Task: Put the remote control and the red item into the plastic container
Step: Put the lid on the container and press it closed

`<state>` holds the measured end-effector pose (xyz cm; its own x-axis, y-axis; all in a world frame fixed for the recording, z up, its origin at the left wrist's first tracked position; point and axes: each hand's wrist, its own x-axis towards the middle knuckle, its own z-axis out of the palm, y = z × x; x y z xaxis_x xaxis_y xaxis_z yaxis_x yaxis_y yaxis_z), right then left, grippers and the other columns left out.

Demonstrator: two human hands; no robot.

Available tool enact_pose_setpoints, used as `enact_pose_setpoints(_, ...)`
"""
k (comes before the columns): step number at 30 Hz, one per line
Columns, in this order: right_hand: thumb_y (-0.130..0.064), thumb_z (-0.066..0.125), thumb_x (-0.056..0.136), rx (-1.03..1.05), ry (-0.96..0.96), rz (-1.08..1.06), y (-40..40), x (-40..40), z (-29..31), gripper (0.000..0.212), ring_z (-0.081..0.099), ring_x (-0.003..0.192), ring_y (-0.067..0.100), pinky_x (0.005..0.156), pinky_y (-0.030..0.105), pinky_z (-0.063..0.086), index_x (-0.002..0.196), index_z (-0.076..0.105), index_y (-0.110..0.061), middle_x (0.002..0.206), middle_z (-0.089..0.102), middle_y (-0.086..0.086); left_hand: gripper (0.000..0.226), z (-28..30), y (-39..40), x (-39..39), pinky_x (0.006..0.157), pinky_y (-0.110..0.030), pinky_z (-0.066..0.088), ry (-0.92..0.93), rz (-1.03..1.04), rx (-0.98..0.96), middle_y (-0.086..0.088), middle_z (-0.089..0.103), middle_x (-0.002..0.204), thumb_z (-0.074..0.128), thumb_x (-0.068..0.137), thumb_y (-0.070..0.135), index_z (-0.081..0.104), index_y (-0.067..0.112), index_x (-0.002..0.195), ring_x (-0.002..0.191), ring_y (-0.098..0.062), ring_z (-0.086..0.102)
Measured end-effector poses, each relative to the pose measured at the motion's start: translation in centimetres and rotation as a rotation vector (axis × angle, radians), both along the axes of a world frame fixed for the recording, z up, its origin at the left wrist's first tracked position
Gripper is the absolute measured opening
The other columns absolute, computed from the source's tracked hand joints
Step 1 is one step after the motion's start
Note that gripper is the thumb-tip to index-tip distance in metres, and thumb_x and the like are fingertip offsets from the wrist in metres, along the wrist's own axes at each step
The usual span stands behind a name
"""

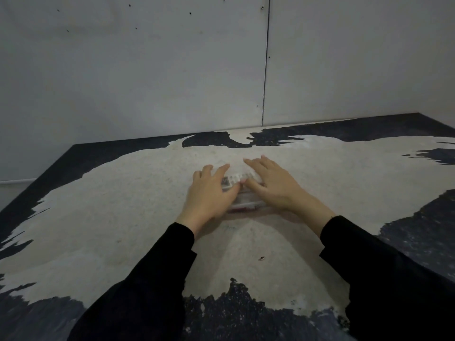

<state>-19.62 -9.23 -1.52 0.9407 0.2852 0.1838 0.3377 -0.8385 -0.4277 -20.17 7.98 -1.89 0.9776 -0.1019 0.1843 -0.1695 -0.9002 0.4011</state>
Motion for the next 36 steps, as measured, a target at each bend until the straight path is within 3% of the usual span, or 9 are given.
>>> enact_pose_setpoints(6,-0.034,0.050,0.088,0.149,0.051,-0.123,0.2,-0.3,0.1,0.052,0.013,0.147,0.021,0.117,0.037,0.018,0.138,0.043,-0.022,0.158,0.022,0.007,0.053,-0.3,-0.2,-0.5,0.111,-0.039,0.027,-0.048,0.103,-0.347,-0.007,0.030,0.149,0.055,0.081,0.039,0.048,0.023,0.132,0.137,-0.023,0.029)
enact_pose_setpoints(10,-0.032,0.050,0.085,0.281,-0.080,-0.322,0.0,-2.0,0.6,0.034,0.041,0.126,0.025,0.095,0.036,0.041,0.112,0.058,-0.013,0.132,0.043,0.008,0.049,0.4,-0.4,-2.3,0.083,-0.032,0.044,-0.149,0.259,-0.215,-0.005,0.040,0.127,0.053,0.081,0.049,0.047,0.019,0.118,0.109,-0.021,0.046)
enact_pose_setpoints(12,-0.038,0.051,0.086,0.316,-0.040,-0.343,-0.6,-3.0,0.9,0.034,0.046,0.118,0.025,0.088,0.035,0.041,0.110,0.057,-0.014,0.126,0.045,0.008,0.047,0.8,-0.2,-3.1,0.078,-0.031,0.044,-0.148,0.254,-0.269,-0.006,0.043,0.125,0.054,0.083,0.048,0.045,0.017,0.117,0.103,-0.021,0.050)
enact_pose_setpoints(16,-0.040,0.055,0.087,0.279,0.139,-0.239,-1.3,-4.8,0.6,0.052,0.037,0.132,0.029,0.106,0.038,0.033,0.130,0.046,-0.014,0.142,0.038,0.014,0.063,0.9,0.6,-4.6,0.091,-0.033,0.042,-0.085,0.185,-0.379,-0.009,0.042,0.138,0.059,0.084,0.043,0.036,0.010,0.132,0.118,-0.024,0.049)
enact_pose_setpoints(18,-0.038,0.053,0.090,0.257,0.161,-0.186,-1.1,-5.6,0.1,0.058,0.023,0.143,0.026,0.114,0.036,0.024,0.139,0.037,-0.013,0.155,0.023,0.012,0.051,0.3,0.7,-5.2,0.081,-0.028,0.046,-0.069,0.105,-0.333,-0.008,0.050,0.133,0.059,0.085,0.036,0.042,0.013,0.127,0.104,-0.019,0.054)
enact_pose_setpoints(20,-0.038,0.050,0.092,0.287,0.145,-0.165,-0.3,-6.0,-0.2,0.060,0.013,0.147,0.021,0.117,0.034,0.018,0.143,0.031,-0.013,0.160,0.011,0.009,0.043,-0.2,0.9,-5.7,0.083,-0.029,0.050,-0.050,0.064,-0.320,-0.007,0.049,0.133,0.054,0.088,0.035,0.045,0.015,0.124,0.106,-0.018,0.055)
enact_pose_setpoints(22,-0.038,0.048,0.093,0.301,0.109,-0.149,0.8,-5.9,-0.4,0.059,0.011,0.148,0.019,0.117,0.033,0.017,0.144,0.031,-0.014,0.160,0.010,0.008,0.046,-0.1,1.7,-5.7,0.102,-0.038,0.043,-0.033,0.089,-0.333,-0.012,0.042,0.140,0.053,0.090,0.033,0.043,0.011,0.130,0.121,-0.025,0.049)
enact_pose_setpoints(25,-0.034,0.048,0.094,0.304,0.110,-0.044,4.9,-3.5,-0.2,0.054,0.007,0.148,0.018,0.116,0.030,0.017,0.141,0.034,-0.013,0.159,0.015,0.011,0.046,0.7,6.0,-4.1,0.097,-0.025,0.032,-0.073,0.211,-0.333,-0.015,0.045,0.135,0.058,0.088,0.028,0.048,0.005,0.127,0.120,-0.027,0.048)
enact_pose_setpoints(36,-0.018,0.036,0.098,0.142,0.212,0.140,22.4,8.2,1.2,0.041,0.044,0.124,0.041,0.096,0.033,0.036,0.135,0.041,0.000,0.148,0.026,0.023,0.023,1.1,23.9,4.3,0.090,-0.028,0.034,-0.103,0.457,-0.401,-0.017,0.056,0.119,0.066,0.083,0.028,0.067,0.014,0.101,0.115,-0.030,0.050)
